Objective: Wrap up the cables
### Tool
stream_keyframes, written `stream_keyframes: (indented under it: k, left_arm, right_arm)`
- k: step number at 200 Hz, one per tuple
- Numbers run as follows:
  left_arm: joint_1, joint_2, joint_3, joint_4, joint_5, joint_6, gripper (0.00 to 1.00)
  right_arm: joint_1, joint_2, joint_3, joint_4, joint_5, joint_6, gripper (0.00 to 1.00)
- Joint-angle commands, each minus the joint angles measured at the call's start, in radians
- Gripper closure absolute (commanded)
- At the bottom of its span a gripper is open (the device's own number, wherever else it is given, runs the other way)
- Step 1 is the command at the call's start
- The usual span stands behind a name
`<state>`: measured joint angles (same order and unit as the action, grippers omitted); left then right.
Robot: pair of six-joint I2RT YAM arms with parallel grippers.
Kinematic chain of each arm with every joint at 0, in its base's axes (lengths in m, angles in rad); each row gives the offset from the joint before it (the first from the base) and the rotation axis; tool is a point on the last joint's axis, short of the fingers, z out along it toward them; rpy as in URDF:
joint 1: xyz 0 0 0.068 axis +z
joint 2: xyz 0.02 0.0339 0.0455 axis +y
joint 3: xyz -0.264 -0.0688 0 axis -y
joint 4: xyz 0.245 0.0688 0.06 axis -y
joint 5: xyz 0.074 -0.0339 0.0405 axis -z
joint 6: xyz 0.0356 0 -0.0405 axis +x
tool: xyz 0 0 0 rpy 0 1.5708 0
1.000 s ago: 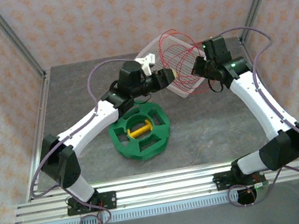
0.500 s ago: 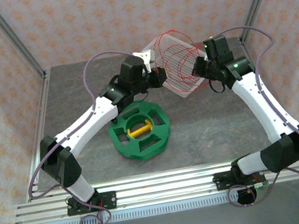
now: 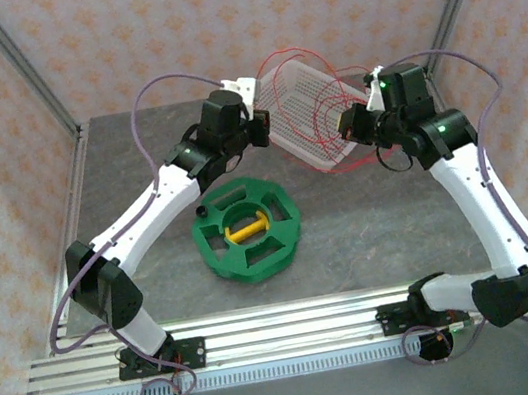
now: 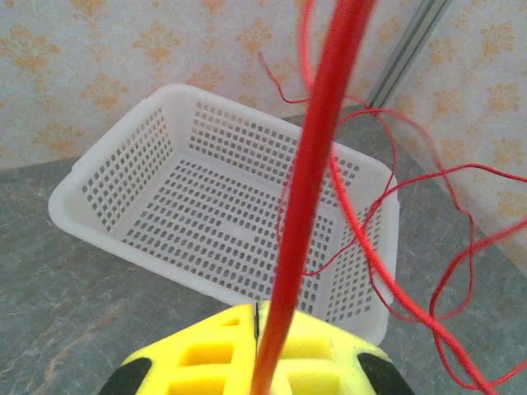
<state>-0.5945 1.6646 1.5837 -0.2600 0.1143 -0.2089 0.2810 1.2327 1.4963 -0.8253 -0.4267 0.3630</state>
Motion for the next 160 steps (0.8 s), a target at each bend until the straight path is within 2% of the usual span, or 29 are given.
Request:
stream_keyframes:
  k: [1,15,32,45,74,132,160]
  left_arm:
    - [0.028,-0.029,-0.036,0.031,-0.029,0.027,1.00]
    - [0.030,-0.031,-0.028,0.035,0.008,0.033,1.00]
    - [0.030,-0.021,-0.003,0.040,0.130,0.019,1.00]
    - [0.023,-0.012,0.010,0.050,0.204,-0.011,1.00]
    - [-0.016,-0.015,-0.009,0.081,0.245,-0.050,1.00]
    - [-0.056,-0.031,-0.071,0.178,0.274,-0.140,1.00]
    - [-0.048,-0.039,-0.077,0.101,0.118,-0.071,1.00]
  right_arm:
    - [0.001,-0.038,0.002,0.033,-0.063,0.024,1.00]
    - [0.001,-0.017,0.033,0.010,-0.046,0.020,1.00]
    - [0.001,0.019,0.056,0.004,0.048,0.016,1.00]
    - [0.000,0.062,0.078,0.030,0.068,0.023,1.00]
    - [0.000,0.169,0.139,0.087,0.042,0.040,1.00]
    - [0.001,0.264,0.112,0.253,-0.111,0.127,1.00]
    - [0.001,0.233,0.127,0.188,-0.139,0.142,1.00]
